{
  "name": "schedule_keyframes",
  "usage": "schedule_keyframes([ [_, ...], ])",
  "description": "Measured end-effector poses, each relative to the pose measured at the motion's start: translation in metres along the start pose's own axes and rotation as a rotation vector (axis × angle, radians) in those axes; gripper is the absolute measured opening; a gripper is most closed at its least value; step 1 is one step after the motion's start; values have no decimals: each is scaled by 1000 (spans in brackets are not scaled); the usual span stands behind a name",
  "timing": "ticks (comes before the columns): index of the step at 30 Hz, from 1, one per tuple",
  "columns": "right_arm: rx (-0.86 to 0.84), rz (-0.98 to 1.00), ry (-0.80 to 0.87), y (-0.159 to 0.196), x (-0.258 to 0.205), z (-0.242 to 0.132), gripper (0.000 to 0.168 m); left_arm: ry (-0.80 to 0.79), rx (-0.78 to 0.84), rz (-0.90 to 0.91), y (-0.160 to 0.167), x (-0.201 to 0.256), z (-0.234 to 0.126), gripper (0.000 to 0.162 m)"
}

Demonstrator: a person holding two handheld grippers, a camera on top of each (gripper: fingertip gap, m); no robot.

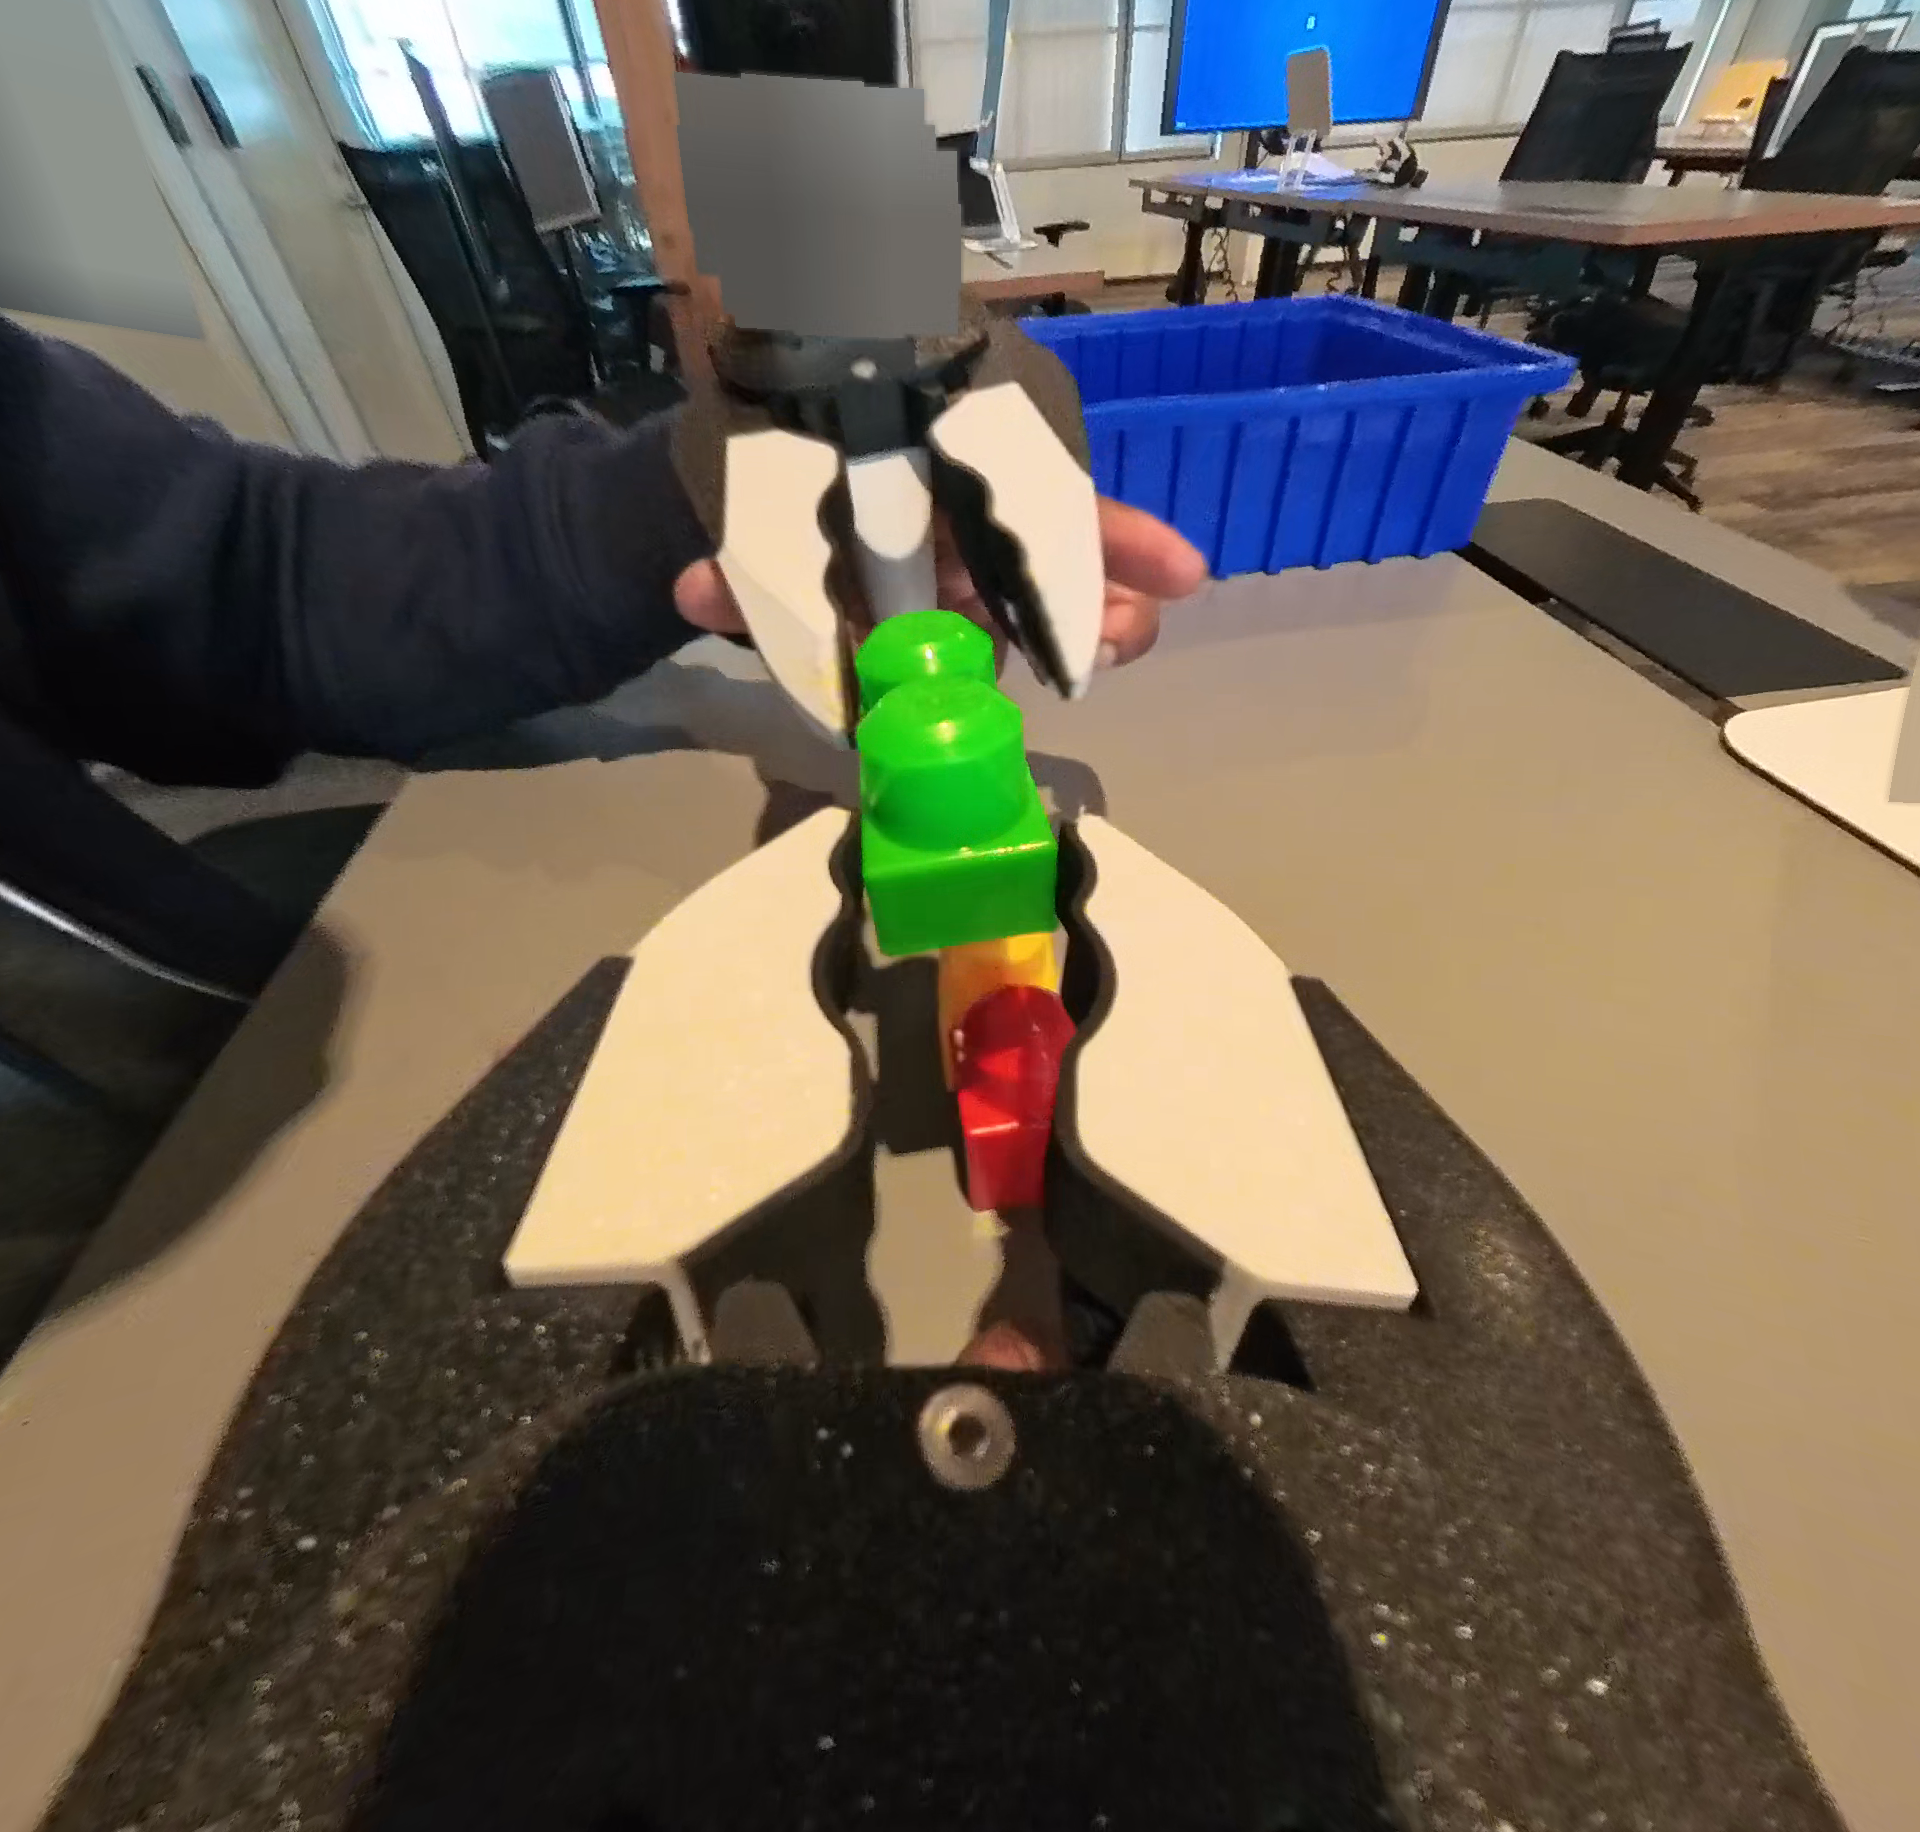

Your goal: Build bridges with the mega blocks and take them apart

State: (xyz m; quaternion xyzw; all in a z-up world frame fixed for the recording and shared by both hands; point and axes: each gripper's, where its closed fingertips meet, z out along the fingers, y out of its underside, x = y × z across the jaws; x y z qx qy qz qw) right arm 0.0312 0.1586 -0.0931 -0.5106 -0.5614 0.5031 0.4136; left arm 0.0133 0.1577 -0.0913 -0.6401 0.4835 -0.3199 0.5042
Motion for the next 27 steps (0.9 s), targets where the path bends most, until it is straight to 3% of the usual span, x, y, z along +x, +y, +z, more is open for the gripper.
schedule_keyframes([
  [2, -38, -20, 29, 6, 6, 2, 36, 12, -38, 31, 7, -1, 3, 29],
  [11, -122, 51, -4, 27, 13, 4, 36, 32, -101, -15, 27, -4, 9, 28],
  [17, -264, 72, -10, 58, 13, 11, 36, 44, -194, -22, 54, -4, 14, 29],
  [27, -288, 122, -29, 64, 13, 12, 37, 48, -157, -100, 54, -4, 16, 27],
])
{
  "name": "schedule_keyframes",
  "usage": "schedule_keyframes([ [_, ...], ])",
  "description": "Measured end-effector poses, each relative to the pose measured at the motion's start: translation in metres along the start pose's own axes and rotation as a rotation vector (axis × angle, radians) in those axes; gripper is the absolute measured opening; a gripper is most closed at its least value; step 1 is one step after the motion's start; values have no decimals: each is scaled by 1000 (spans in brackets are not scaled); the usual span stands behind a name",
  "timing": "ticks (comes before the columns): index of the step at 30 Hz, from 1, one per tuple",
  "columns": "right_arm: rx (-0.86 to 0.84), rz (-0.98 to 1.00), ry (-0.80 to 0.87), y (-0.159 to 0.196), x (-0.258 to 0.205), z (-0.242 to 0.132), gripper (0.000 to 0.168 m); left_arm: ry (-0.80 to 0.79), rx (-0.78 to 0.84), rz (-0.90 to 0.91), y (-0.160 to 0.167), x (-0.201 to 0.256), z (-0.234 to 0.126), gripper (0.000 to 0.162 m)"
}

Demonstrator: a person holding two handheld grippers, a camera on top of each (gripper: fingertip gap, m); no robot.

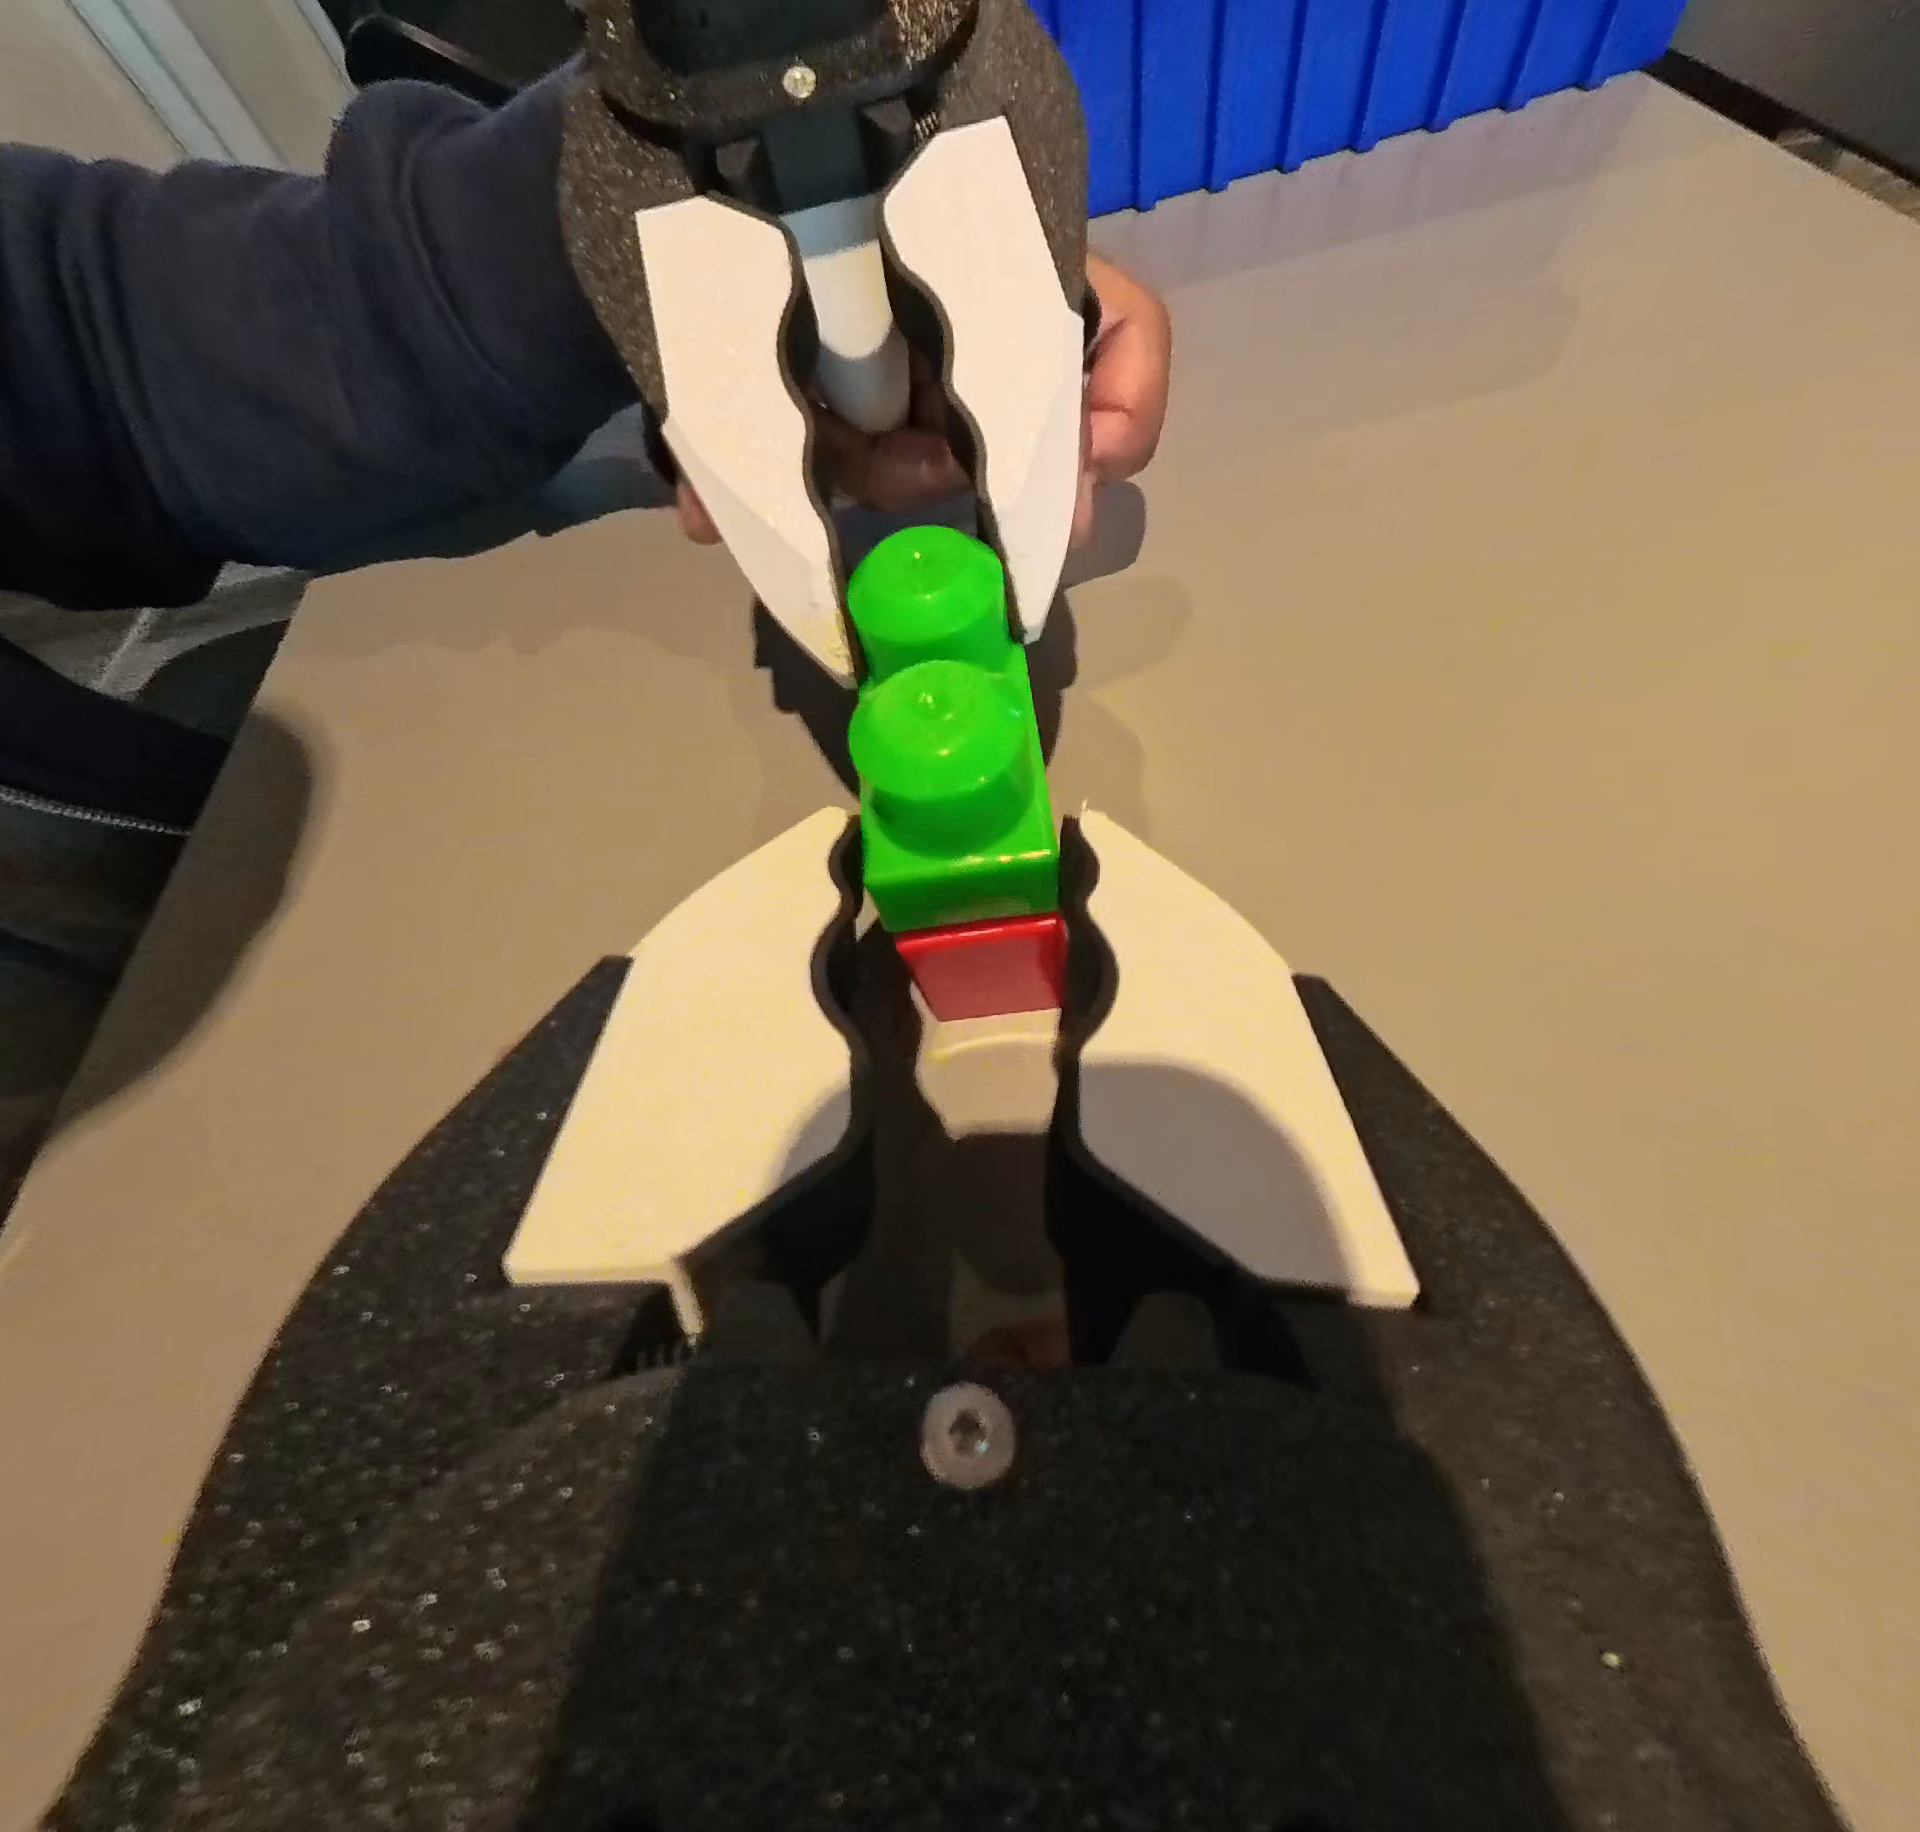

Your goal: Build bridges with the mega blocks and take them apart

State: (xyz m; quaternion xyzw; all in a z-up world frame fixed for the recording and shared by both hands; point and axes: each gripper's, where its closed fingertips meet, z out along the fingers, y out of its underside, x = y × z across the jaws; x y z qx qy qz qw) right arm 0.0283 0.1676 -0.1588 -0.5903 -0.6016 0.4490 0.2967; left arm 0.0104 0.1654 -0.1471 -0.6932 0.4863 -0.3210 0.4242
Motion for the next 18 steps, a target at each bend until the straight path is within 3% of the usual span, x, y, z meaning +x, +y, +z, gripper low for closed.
schedule_keyframes([
  [18, -83, 112, -32, 8, 0, 3, 39, -34, 56, -4, 6, 0, 4, 29],
])
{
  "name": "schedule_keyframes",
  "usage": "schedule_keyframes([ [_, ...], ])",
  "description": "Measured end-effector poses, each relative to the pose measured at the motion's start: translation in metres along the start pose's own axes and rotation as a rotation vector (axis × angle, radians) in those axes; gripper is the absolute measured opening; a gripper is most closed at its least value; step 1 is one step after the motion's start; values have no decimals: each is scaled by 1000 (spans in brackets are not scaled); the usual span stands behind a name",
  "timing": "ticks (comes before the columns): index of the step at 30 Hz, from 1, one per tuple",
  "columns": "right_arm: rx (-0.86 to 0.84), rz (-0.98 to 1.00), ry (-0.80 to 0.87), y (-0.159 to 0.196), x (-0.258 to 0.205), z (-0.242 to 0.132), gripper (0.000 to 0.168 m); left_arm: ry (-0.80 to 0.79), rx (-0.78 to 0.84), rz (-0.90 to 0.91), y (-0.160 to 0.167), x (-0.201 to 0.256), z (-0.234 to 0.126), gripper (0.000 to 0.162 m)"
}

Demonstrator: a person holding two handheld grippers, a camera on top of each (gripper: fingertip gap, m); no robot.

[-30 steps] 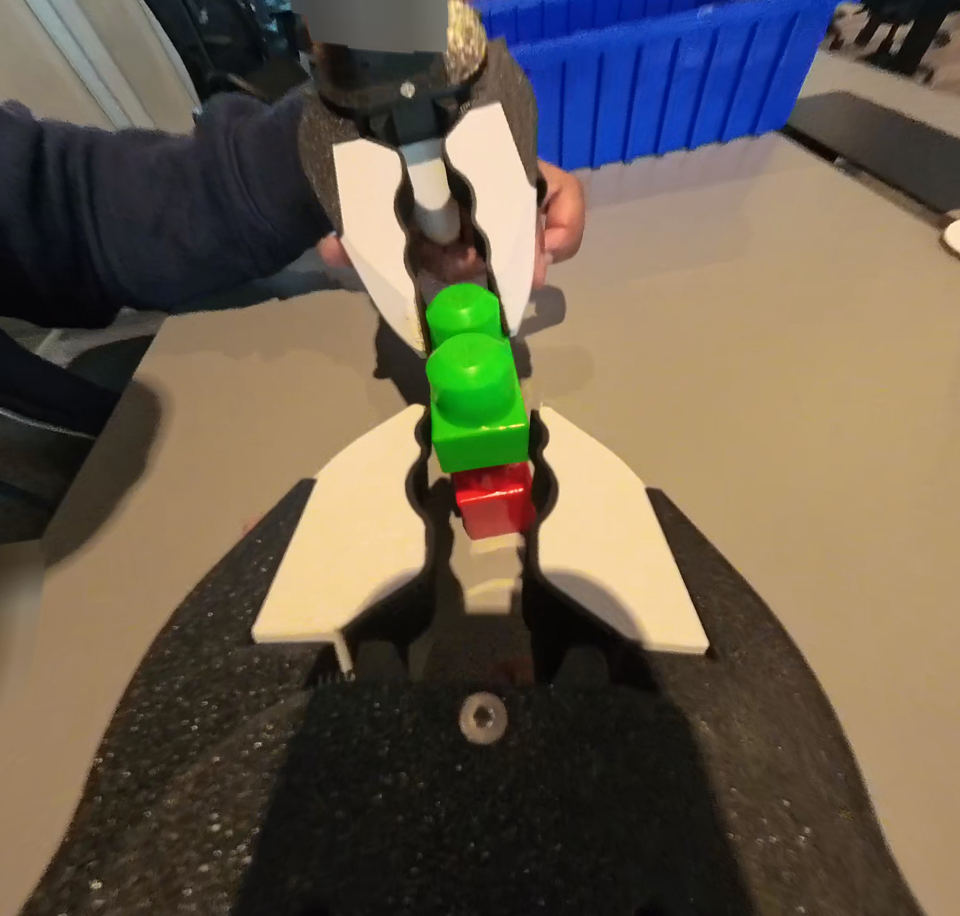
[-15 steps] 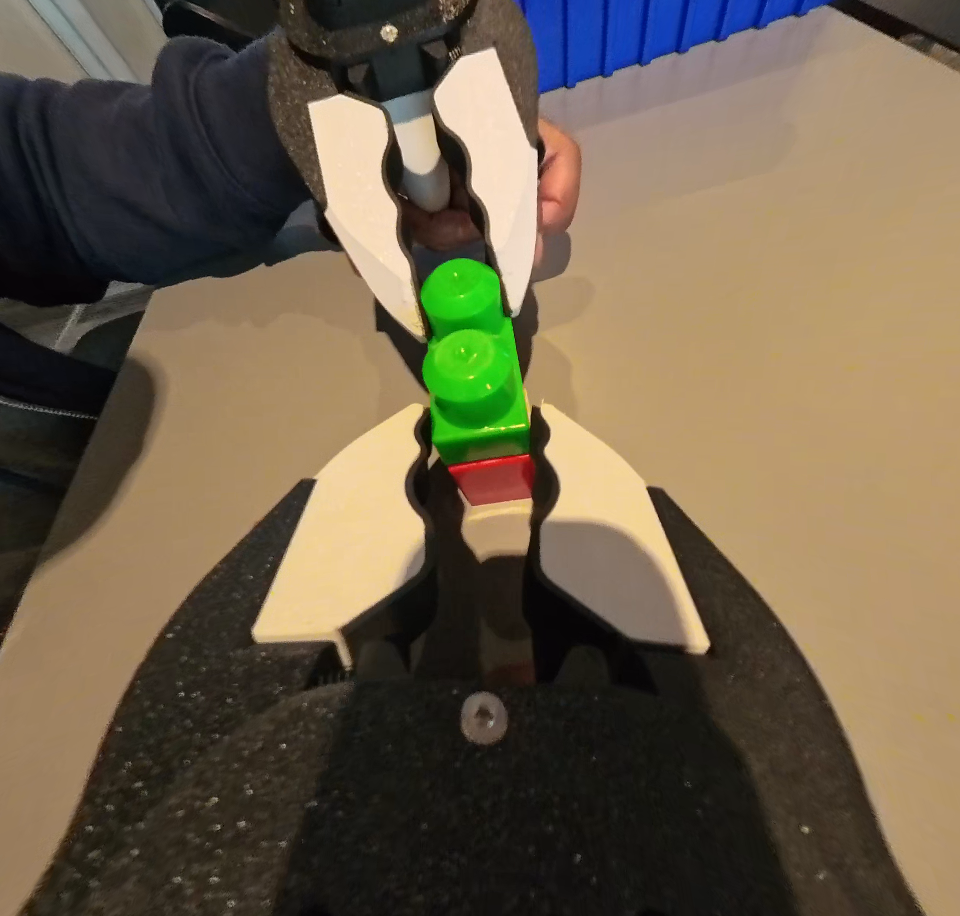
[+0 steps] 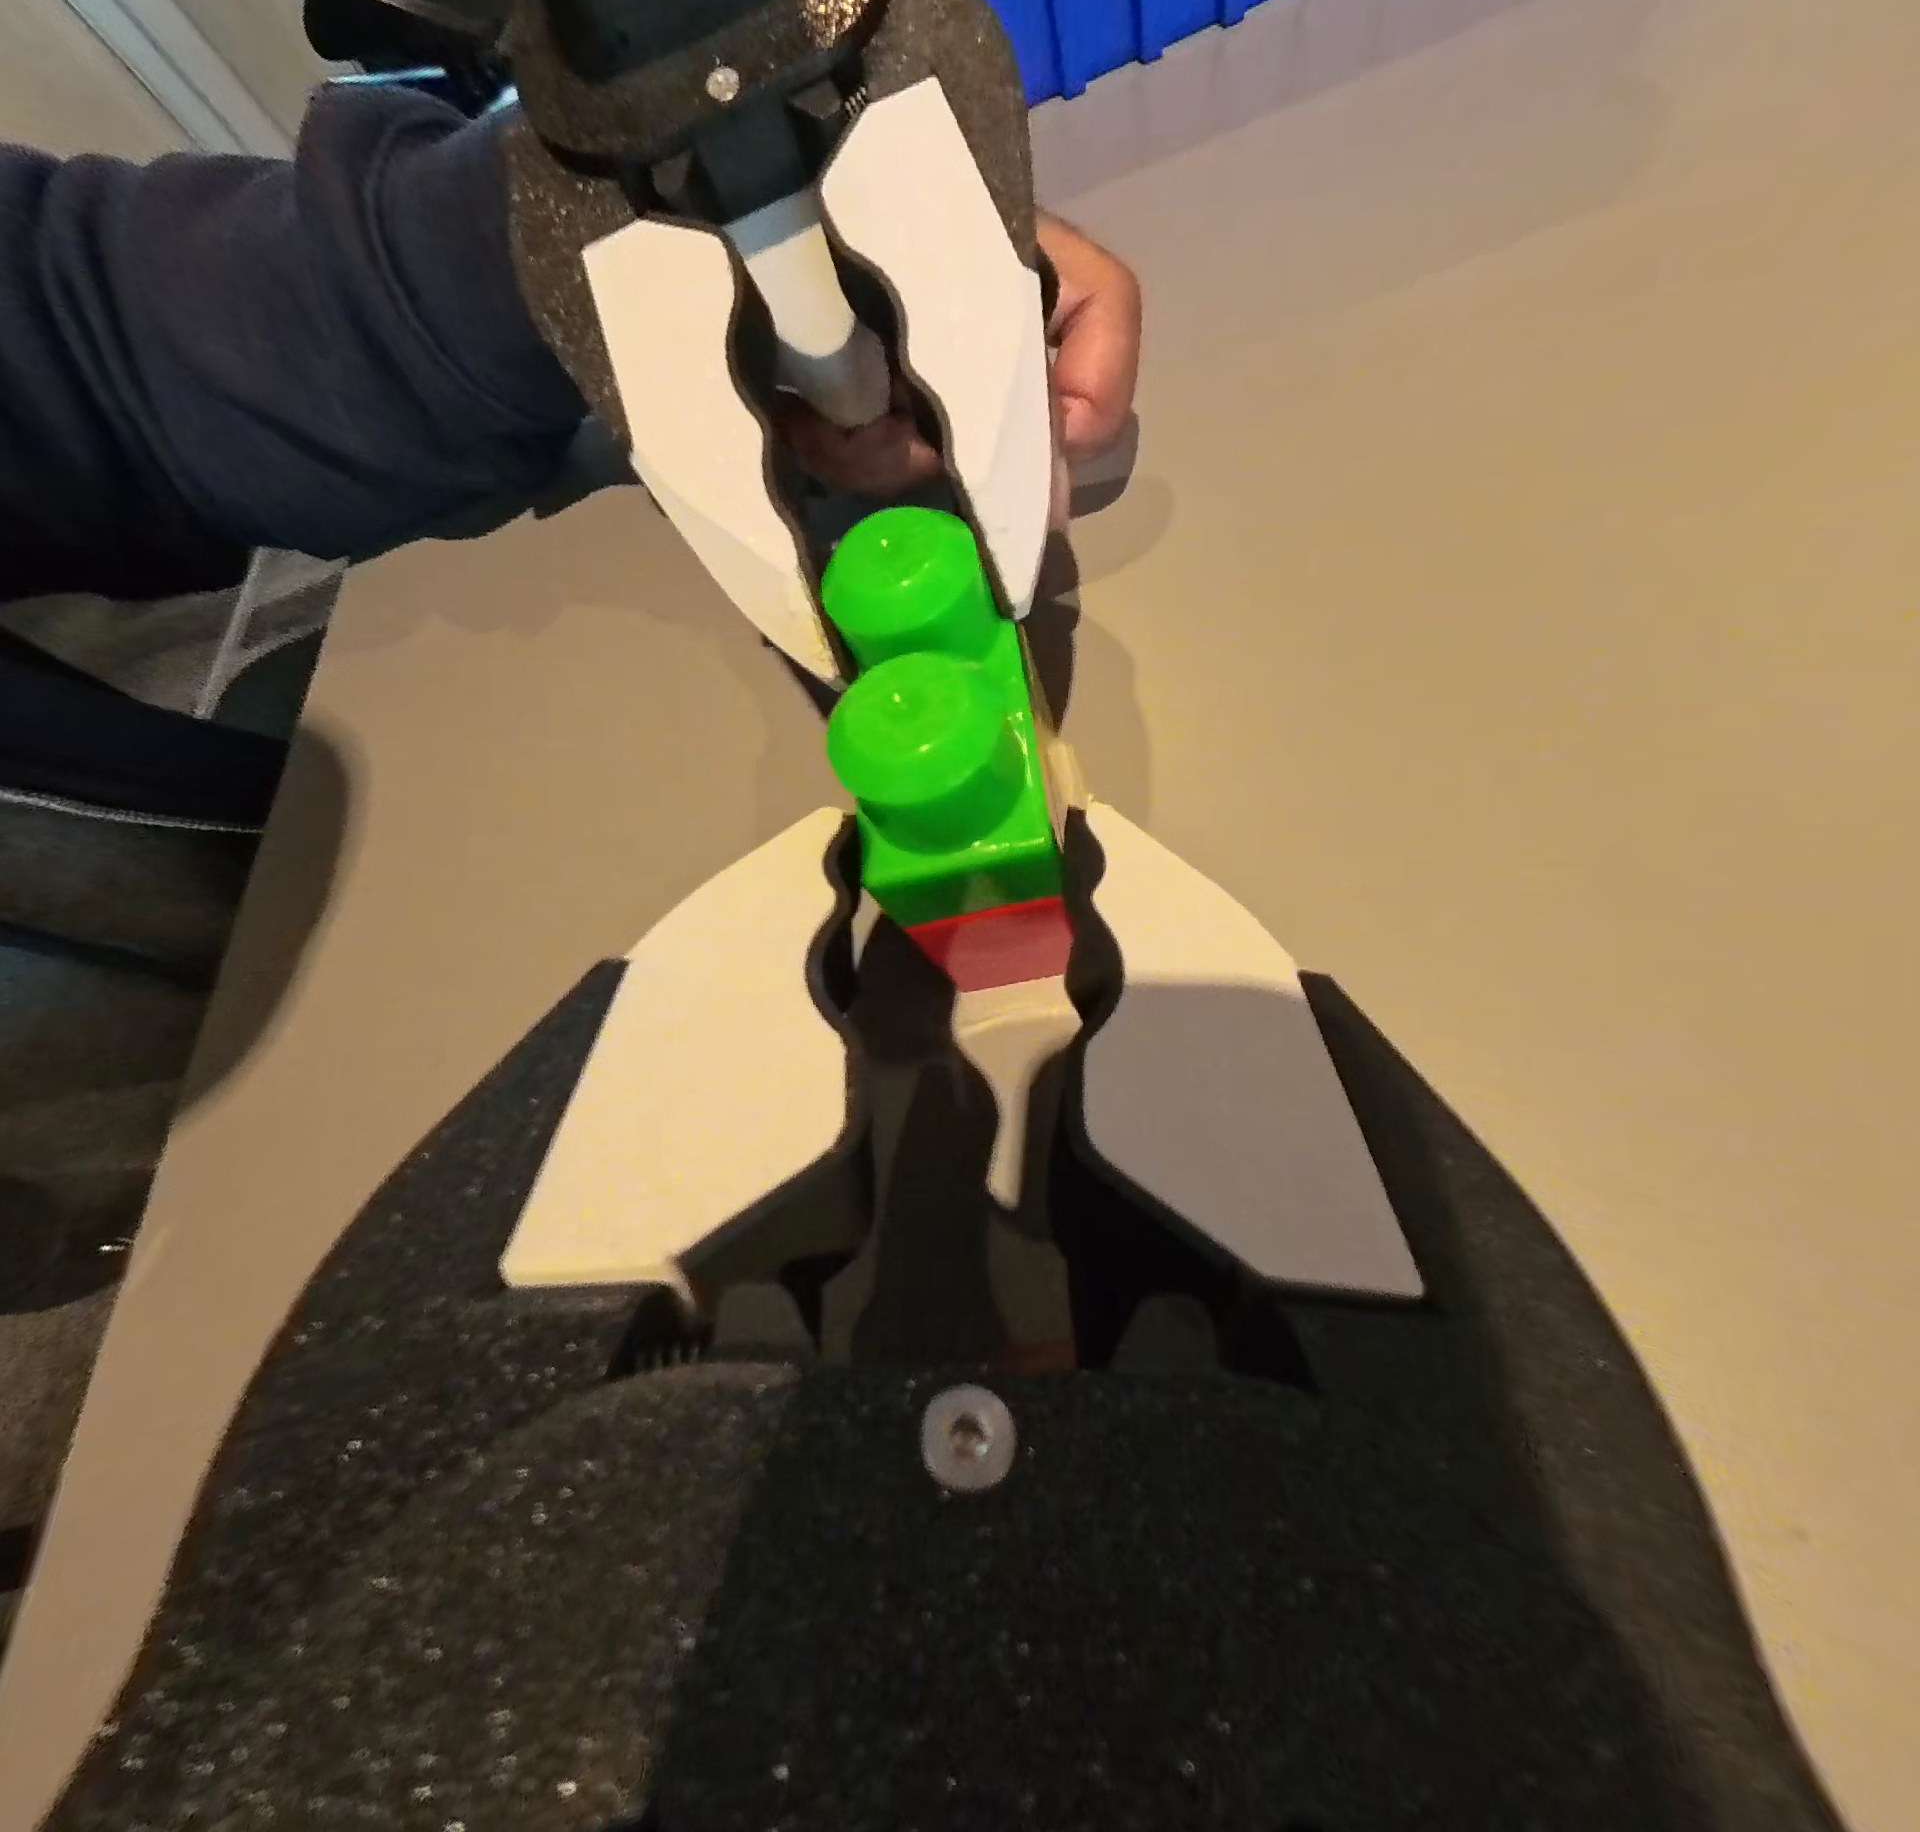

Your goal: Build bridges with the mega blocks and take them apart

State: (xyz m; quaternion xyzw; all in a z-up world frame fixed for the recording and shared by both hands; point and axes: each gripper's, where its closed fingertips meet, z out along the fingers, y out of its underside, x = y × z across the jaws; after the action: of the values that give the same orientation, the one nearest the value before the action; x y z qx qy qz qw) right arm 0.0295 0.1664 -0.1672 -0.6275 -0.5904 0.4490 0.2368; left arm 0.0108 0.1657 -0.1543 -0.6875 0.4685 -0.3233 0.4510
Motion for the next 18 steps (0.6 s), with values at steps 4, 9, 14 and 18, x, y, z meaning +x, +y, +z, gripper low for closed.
schedule_keyframes([
  [4, 4, 11, -8, 0, 0, 0, 39, 14, 0, -18, 0, 0, 0, 29],
  [9, 23, 8, -2, -1, 0, 0, 39, -6, 5, -16, -1, 1, 0, 28],
  [14, 85, 9, -36, -5, -4, -7, 41, 17, 24, 21, -4, 7, -3, 28],
  [18, 128, 30, -56, -5, -4, -19, 45, 14, 111, 17, -13, 7, -15, 38],
])
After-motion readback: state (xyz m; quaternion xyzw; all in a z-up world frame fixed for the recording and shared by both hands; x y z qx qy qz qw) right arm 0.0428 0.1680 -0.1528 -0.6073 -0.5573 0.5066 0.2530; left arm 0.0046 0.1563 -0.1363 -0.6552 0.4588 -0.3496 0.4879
